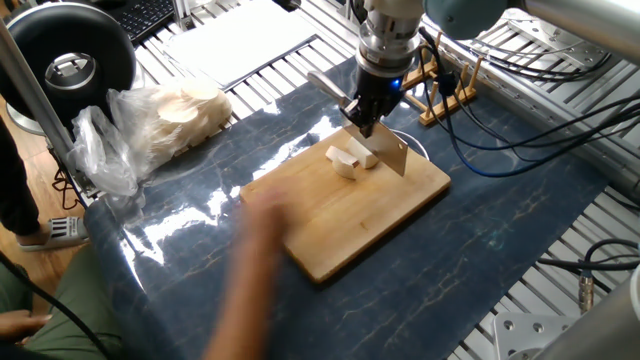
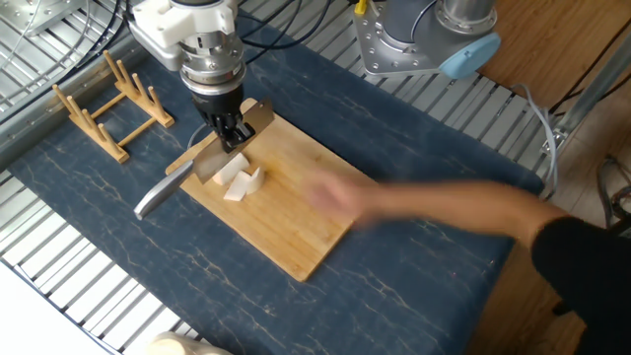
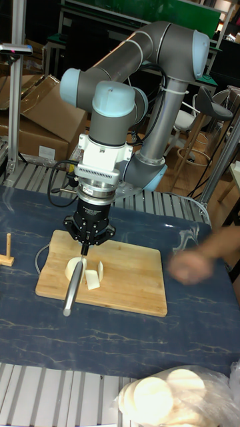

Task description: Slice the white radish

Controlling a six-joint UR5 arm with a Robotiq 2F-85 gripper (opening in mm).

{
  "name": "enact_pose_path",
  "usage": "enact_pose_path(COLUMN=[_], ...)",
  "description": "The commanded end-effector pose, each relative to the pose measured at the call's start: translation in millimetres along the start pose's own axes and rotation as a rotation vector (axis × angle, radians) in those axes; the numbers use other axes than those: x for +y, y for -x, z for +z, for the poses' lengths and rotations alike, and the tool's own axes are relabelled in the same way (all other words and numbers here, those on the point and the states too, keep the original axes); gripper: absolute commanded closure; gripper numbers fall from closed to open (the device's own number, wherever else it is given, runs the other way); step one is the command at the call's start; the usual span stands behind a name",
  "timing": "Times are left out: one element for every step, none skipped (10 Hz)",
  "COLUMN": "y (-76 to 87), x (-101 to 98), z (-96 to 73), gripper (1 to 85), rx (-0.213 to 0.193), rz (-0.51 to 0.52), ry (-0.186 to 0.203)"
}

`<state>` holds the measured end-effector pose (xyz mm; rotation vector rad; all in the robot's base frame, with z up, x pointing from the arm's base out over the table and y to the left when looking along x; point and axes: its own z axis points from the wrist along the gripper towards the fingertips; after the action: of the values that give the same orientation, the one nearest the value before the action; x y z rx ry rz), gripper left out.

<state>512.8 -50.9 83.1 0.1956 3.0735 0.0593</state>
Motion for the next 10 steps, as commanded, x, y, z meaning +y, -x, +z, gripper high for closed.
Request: enact_pose_path(y=[-0.8,0.1,4.3,5.9,8.8,10.6,15.6,16.9,16.6,17.7], x=[1.7,0.8,-1.5,-1.8,-2.8,-4.0,-5.0,-5.3,-5.1,-4.7], z=[-1.3,-0.9,-0.2,-1.6,-3.7,-5.5,-5.7,-6.1,-7.2,-7.2], gripper=[84.7,84.7,84.7,84.7,84.7,84.7,84.7,84.7,84.7,84.7], rx=[0.006,0.004,-0.011,-0.014,-0.022,-0.031,-0.055,-0.065,-0.065,-0.07], rz=[0.011,0.017,0.02,0.027,0.032,0.035,0.04,0.044,0.05,0.054], ry=[0.01,0.006,-0.003,-0.009,-0.014,-0.017,-0.021,-0.026,-0.025,-0.025])
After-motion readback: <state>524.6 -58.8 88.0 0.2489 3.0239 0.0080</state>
